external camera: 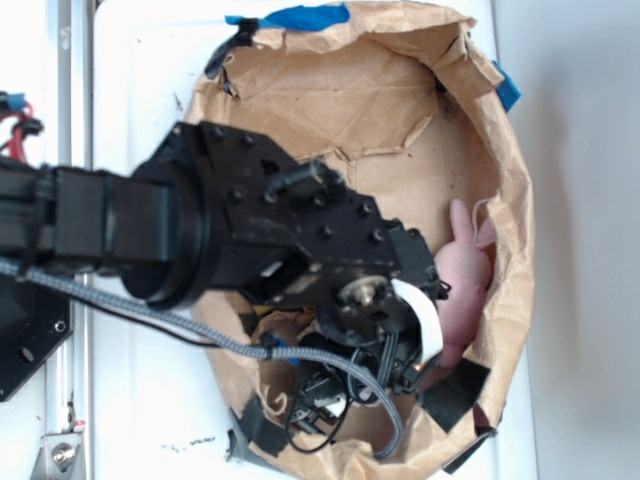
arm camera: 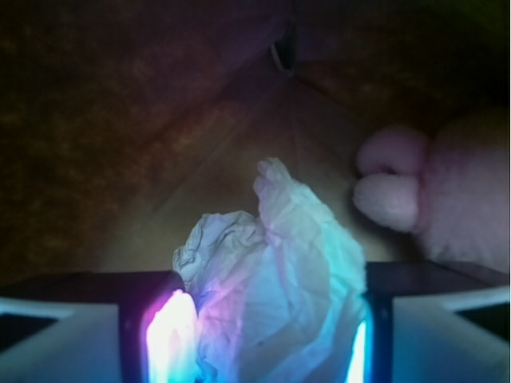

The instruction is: Grab the white paper.

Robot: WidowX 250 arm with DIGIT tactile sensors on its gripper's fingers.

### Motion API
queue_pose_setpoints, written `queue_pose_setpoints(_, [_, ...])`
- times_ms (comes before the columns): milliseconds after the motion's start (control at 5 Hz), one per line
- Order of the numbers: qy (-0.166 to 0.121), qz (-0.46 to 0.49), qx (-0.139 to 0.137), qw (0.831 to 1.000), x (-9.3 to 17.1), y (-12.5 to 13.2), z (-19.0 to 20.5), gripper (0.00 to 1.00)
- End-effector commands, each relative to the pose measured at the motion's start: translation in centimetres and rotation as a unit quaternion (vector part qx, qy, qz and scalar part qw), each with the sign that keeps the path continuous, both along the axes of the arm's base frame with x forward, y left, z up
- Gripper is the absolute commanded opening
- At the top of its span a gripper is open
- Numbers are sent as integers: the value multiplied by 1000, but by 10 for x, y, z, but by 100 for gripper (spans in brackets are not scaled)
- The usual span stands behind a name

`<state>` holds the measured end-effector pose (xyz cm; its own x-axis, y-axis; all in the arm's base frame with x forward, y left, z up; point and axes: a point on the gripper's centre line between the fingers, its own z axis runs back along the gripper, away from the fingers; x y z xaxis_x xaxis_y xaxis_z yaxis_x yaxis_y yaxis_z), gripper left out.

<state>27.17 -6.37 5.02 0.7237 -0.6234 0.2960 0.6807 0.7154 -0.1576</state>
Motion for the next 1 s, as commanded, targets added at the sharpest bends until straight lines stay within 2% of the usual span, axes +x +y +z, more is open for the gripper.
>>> queue_pose_setpoints(0, [28, 98, 8, 995, -8, 36, 68, 0])
queue_pose_setpoints(200, [42, 163, 35, 985, -21, 46, 95, 0])
queue_pose_setpoints(400, [89, 229, 38, 969, -22, 57, 111, 0])
queue_pose_setpoints(600, [62, 295, 78, 950, -22, 79, 125, 0])
queue_pose_setpoints(800, [48, 342, 110, 932, -21, 93, 128, 0])
